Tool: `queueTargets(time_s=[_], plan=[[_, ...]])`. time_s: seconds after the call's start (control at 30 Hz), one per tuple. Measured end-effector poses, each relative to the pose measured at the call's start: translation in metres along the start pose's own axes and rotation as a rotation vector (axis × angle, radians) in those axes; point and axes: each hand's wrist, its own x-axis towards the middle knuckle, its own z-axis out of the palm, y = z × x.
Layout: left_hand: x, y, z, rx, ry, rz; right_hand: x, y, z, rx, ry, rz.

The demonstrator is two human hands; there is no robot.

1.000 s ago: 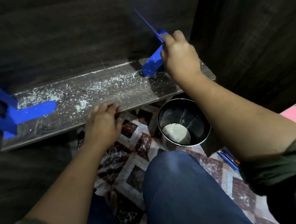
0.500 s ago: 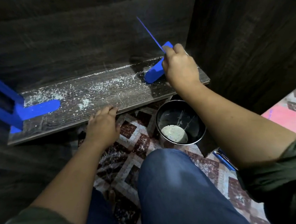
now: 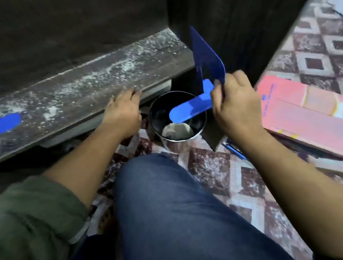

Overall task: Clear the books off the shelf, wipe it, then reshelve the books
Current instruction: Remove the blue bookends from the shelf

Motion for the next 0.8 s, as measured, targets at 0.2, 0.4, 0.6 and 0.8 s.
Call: queueTargets(time_s=[0.2, 0.4, 0.6, 0.8], plan=[[0.027, 0.051, 0.017, 0.003, -0.010, 0.079, -0.097, 0.075, -0.030, 0.012, -0.146, -0.047], [0.048, 0.075, 0.040, 0.047, 0.005, 0.052, -0.182, 0.128, 0.006, 0.041, -0.422, 0.126], [0.058, 0.075, 0.052, 0.032, 0.224, -0.038, -0.232, 0.172, 0.076, 0.002, -0.796, 0.328], [0.065, 0.065, 0.060, 0.063, 0.205, -0.060, -0.245, 0.189, 0.117, -0.057, -0.892, 0.586]])
